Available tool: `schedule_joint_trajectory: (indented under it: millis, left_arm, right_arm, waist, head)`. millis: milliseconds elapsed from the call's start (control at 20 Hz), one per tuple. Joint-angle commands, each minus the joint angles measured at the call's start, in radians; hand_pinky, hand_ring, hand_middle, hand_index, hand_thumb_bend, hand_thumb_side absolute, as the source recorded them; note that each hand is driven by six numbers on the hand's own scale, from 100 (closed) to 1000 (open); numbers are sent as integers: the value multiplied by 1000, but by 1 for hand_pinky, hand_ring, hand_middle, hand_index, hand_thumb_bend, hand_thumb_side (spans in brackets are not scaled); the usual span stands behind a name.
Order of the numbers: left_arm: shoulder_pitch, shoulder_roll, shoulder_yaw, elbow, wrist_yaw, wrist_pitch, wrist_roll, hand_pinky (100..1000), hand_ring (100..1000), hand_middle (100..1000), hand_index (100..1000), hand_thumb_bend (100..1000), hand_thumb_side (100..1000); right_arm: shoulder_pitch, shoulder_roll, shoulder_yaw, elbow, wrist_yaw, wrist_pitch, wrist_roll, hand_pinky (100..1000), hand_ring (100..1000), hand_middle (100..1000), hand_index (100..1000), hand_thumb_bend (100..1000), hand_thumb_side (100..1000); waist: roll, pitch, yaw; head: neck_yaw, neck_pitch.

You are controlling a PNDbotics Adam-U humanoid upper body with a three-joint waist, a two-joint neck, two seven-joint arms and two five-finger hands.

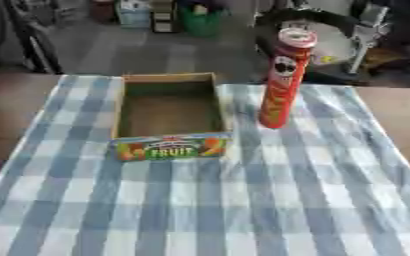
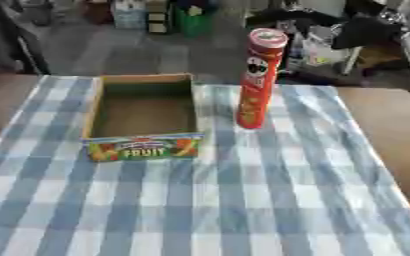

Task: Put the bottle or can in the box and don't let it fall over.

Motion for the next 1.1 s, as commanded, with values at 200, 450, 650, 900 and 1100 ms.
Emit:
schedule_joint_trajectory:
  millis: [200, 450, 650, 900, 1100]
  left_arm:
    - [-6, 16, 9, -19, 1, 0, 5, 785, 745, 743, 856, 587, 605]
    - [-6, 17, 10, -19, 1, 0, 6, 785, 745, 743, 856, 587, 605]
    - [-6, 15, 6, -17, 1, 0, 2, 785, 745, 742, 856, 587, 606]
    - [-7, 17, 4, -17, 1, -1, -1, 785, 745, 742, 856, 587, 606]
    - [-10, 18, 1, -16, 0, 0, -4, 786, 745, 742, 856, 587, 606]
  right_arm:
    - [-14, -42, -15, -18, -11, 5, -4, 1000, 1000, 1000, 1000, 200, 442]
    - [-25, -44, -11, -1, -8, 8, 2, 995, 1000, 1000, 1000, 195, 445]
    - [-97, -32, 19, 124, 31, 28, 30, 978, 1000, 1000, 1000, 202, 450]
    - [-221, 15, 38, 348, 120, 31, 66, 960, 1000, 1000, 1000, 231, 445]
    - [-291, 52, 41, 462, 199, 24, 97, 948, 1000, 1000, 1000, 246, 449]
  waist:
    - [4, -15, -2]
    - [5, -16, -1]
    - [3, -19, 3]
    - [1, -17, 16]
    - [-3, -14, 29]
  head:
    - [3, -8]
    - [4, -8]
    - [2, -8]
    - [-3, -11]
    - [-11, -17]
